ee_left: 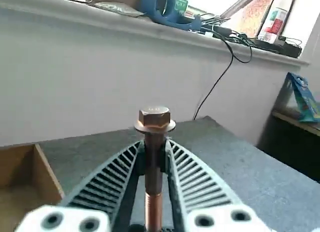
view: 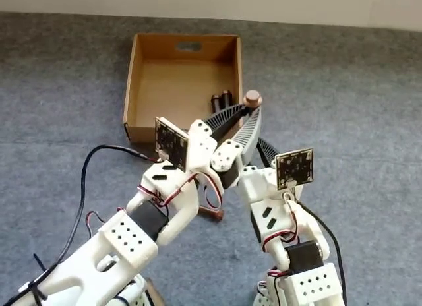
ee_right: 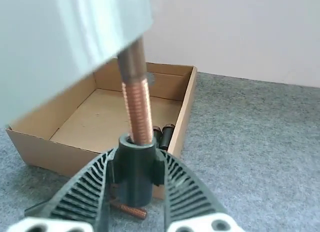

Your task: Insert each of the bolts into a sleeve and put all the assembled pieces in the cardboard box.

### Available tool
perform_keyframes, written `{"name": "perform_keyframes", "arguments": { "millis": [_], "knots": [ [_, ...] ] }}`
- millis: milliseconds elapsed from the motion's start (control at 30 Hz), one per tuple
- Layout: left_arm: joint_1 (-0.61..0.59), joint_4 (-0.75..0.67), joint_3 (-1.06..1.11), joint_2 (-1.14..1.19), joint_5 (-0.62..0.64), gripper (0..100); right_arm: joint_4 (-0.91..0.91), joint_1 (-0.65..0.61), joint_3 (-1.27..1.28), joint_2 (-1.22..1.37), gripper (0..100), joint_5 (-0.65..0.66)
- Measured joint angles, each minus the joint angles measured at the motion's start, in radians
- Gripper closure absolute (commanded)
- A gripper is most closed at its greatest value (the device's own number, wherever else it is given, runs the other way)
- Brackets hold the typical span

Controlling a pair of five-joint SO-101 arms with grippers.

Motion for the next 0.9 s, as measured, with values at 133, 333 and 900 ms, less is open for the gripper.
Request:
{"name": "perform_keyframes", "arguments": {
  "millis": [133, 333, 900],
  "knots": [
    [-0.011, 0.000, 0.020, 0.000, 0.000, 99, 0.000, 0.000, 0.000, 0.002, 99.3, 0.000],
    [-0.011, 0.000, 0.020, 0.000, 0.000, 99, 0.000, 0.000, 0.000, 0.002, 99.3, 0.000],
    [-0.080, 0.002, 0.017, 0.000, 0.000, 99, 0.000, 0.000, 0.000, 0.002, 99.3, 0.000]
  ]
}}
